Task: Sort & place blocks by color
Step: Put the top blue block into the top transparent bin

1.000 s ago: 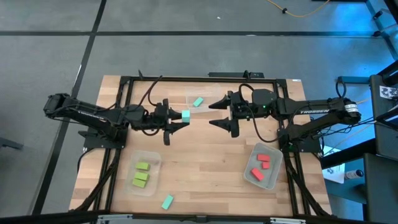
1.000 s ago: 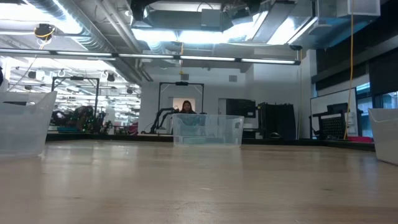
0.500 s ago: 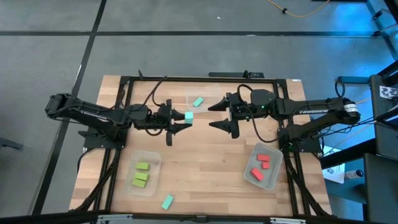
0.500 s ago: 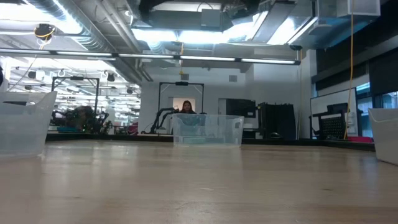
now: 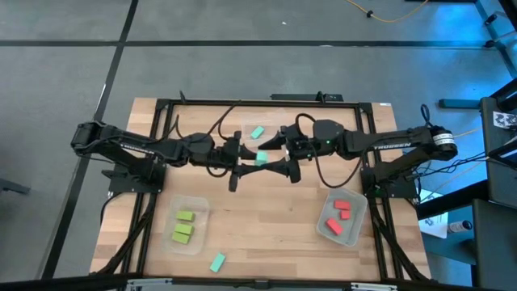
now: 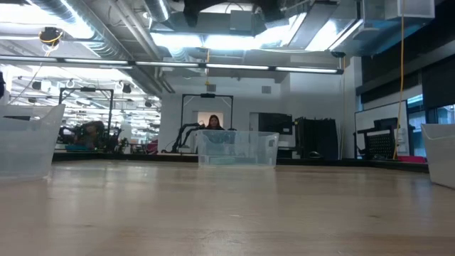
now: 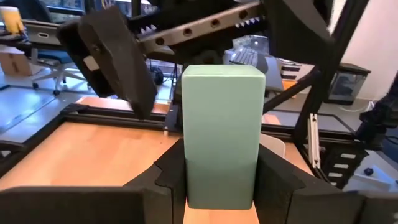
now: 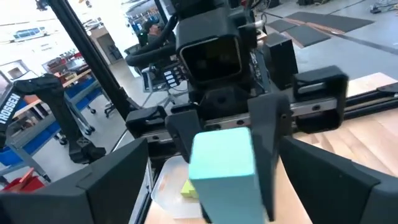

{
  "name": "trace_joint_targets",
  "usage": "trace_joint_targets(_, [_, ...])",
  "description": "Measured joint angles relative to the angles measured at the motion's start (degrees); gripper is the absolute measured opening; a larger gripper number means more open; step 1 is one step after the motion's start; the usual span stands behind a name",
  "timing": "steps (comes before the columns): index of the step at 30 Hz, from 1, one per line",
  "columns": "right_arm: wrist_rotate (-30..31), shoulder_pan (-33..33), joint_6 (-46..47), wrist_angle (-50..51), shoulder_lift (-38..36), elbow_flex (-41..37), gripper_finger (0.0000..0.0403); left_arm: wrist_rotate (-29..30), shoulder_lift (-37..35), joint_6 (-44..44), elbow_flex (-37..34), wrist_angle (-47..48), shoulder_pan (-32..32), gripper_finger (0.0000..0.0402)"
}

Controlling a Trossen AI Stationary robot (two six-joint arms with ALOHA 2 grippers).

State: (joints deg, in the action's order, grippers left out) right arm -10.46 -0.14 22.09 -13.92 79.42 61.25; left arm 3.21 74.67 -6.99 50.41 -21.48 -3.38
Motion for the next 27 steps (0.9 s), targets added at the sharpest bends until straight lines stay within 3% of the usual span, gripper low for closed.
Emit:
trace_joint_targets(9, [-0.17, 0.02, -0.22, -0.66, 0.89, -0.02, 0.0353, 2.28, 0.00, -0.01, 0.00, -0.38, 0.00, 0.0121])
trace_joint_targets(13, [0.41, 0.39, -1.82, -0.92, 0.89, -0.02, 0.0303, 3.27, 0.00, -0.04, 0.00, 0.03, 0.00, 0.0121])
trace_joint_targets(21, [3.71, 1.42, -5.40, -0.46, 0.89, -0.02, 0.0156, 2.88, -0.04, -0.24, 0.02, -0.09, -0.10, 0.0121])
trace_joint_targets(27, [3.94, 1.44, -6.32, -0.43, 0.89, -0.02, 0.0144, 3.51, -0.04, -0.78, 0.02, -0.06, -0.09, 0.0121])
